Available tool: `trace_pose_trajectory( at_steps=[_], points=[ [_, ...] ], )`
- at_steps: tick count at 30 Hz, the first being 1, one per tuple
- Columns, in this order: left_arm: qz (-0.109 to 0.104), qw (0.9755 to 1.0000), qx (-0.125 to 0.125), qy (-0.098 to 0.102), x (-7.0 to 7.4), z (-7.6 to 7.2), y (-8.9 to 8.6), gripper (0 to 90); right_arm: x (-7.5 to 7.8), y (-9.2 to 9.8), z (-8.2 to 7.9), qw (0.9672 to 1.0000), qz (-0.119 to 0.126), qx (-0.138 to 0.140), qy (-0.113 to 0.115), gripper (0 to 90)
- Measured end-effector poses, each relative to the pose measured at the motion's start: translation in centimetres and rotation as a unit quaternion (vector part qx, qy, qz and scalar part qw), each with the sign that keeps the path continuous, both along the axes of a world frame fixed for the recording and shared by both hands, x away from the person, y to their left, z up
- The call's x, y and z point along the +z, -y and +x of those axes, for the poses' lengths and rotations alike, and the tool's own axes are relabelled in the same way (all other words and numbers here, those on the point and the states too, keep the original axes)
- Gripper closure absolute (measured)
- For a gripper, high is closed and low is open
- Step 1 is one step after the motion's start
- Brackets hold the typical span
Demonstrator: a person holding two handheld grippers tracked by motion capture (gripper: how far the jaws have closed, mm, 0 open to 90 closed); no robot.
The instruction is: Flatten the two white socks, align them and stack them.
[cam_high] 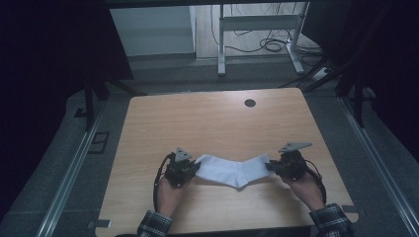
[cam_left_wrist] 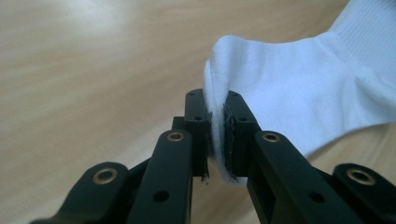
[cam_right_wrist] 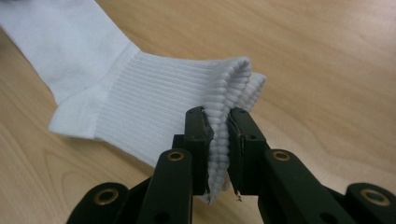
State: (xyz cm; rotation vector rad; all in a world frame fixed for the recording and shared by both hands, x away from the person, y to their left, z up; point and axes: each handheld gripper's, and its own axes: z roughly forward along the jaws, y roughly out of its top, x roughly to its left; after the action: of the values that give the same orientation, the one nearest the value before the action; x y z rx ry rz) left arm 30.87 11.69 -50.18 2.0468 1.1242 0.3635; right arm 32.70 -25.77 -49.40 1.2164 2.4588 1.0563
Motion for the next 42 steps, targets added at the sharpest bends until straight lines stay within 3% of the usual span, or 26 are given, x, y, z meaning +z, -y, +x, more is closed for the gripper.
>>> trace_pose_trajectory(
  at_steps=[5,9,17,21,26,30,36,42],
  points=[
    [0.009,0.9998,0.011,0.012,1.1,1.8,-0.3,81.3,0.6,-0.5,1.5,0.9999,0.008,-0.009,0.011,78.4],
    [0.02,0.9994,0.022,0.016,0.9,3.2,-0.3,81.0,0.4,-1.2,3.2,0.9996,0.009,-0.022,0.014,78.1],
    [0.052,0.998,0.036,-0.003,-1.7,5.0,0.3,80.0,-1.8,-1.9,5.2,0.9992,-0.006,-0.039,0.009,75.4],
    [0.078,0.9961,0.042,-0.003,-2.8,5.1,0.8,72.1,-2.6,-1.8,5.5,0.9988,-0.023,-0.043,0.011,68.5],
    [0.058,0.9966,0.059,-0.002,-2.8,5.2,0.3,54.9,-2.2,-1.3,5.4,0.9985,-0.008,-0.05,0.019,59.0],
    [0.049,0.9964,0.068,0.003,-2.1,5.1,-0.1,48.5,-1.8,-1.2,5.2,0.9985,-0.003,-0.047,0.026,53.4],
    [0.011,0.9984,0.055,0.005,-1.0,4.2,-1.2,43.4,-1.2,-1.3,4.6,0.9987,-0.003,-0.03,0.04,45.5],
    [-0.013,0.9994,0.032,0.003,-0.2,2.9,-2.1,34.3,-0.5,-1.3,3.6,0.9988,-0.002,-0.013,0.046,40.2]
  ],
)
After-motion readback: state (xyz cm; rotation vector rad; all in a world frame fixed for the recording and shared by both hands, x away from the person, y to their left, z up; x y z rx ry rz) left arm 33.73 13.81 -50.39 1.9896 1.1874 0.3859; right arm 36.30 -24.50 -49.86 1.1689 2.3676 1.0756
